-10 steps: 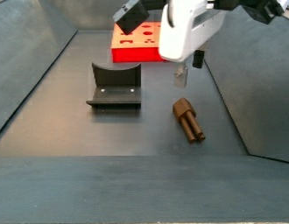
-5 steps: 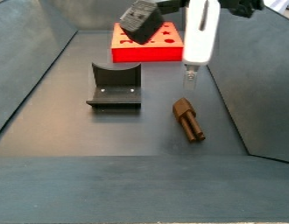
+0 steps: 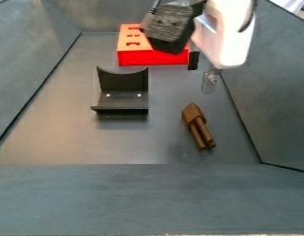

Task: Pick up the 3 prong object. Move up. Rotate the 3 prong object. Place the 3 prong object on the fixture. Regrasp the 3 prong object. Move to above the board. Insert the 3 prong object.
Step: Rotate the 3 prong object.

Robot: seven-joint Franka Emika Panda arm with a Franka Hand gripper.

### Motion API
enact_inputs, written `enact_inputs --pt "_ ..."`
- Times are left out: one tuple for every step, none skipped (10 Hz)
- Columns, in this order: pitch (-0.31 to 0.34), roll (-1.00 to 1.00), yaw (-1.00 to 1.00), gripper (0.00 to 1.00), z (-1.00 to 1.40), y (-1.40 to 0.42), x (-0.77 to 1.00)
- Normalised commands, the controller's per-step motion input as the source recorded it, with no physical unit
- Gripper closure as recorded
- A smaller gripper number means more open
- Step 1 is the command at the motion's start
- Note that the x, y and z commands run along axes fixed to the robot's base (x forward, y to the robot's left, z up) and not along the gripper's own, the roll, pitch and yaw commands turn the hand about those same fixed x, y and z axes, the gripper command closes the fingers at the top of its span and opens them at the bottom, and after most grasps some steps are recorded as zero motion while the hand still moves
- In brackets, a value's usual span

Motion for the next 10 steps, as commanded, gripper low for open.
enact_inputs --pt "-0.016 0.0 1.0 0.0 -0.02 0.0 0.04" --pt "-0.017 0.0 1.0 0.0 -0.02 0.0 0.04" --pt "-0.018 0.0 1.0 0.0 -0.02 0.0 0.04" --pt "-0.019 0.0 1.0 0.0 -0.02 0.0 0.04" --pt "-0.02 0.0 1.0 0.0 -0.02 0.0 0.04" --pt "-0.021 0.0 1.0 0.0 -0.02 0.0 0.04" --pt "-0.023 0.0 1.0 0.0 -0.02 0.0 0.04" --pt "-0.025 0.0 1.0 0.0 -0.02 0.0 0.04" --pt "-0.026 0.0 1.0 0.0 -0.02 0.0 0.04" --pt "-0.029 0.0 1.0 0.0 -0.02 0.0 0.04"
